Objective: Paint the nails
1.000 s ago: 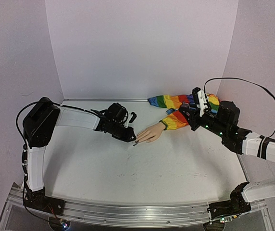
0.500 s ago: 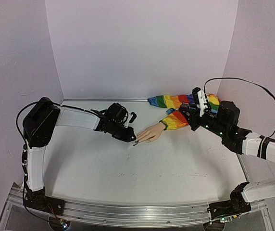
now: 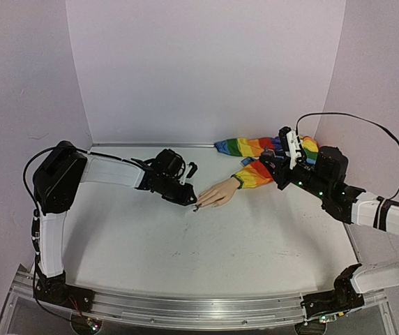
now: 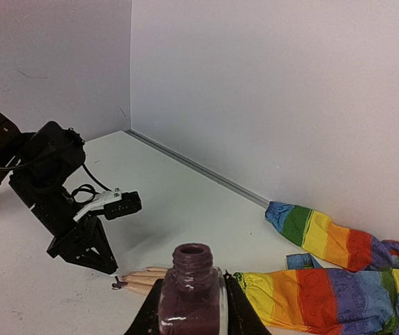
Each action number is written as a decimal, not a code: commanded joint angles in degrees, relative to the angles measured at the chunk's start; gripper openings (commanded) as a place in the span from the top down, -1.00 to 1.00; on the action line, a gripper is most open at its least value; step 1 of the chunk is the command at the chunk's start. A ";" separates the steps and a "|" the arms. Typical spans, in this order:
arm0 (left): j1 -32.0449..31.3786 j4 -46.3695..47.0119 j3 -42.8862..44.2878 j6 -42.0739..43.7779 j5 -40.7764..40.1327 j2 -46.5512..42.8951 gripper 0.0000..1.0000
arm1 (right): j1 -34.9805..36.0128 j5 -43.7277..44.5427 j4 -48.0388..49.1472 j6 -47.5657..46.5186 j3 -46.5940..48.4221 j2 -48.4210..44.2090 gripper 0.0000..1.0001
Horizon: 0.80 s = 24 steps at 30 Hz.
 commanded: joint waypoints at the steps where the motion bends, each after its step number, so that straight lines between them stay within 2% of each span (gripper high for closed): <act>1: 0.38 0.66 -0.38 -0.48 -0.18 -2.09 1.00 | -0.28 -0.69 4.17 -0.03 0.41 -1.07 1.00; 17: 0.37 0.74 -0.01 -0.21 0.34 -2.92 1.00 | -0.34 -0.79 4.17 -0.15 0.58 -0.77 1.00; 24: 0.33 1.62 -2.19 0.28 -3.35 -6.09 1.00 | -0.35 -0.80 4.14 -0.02 0.57 -0.55 1.00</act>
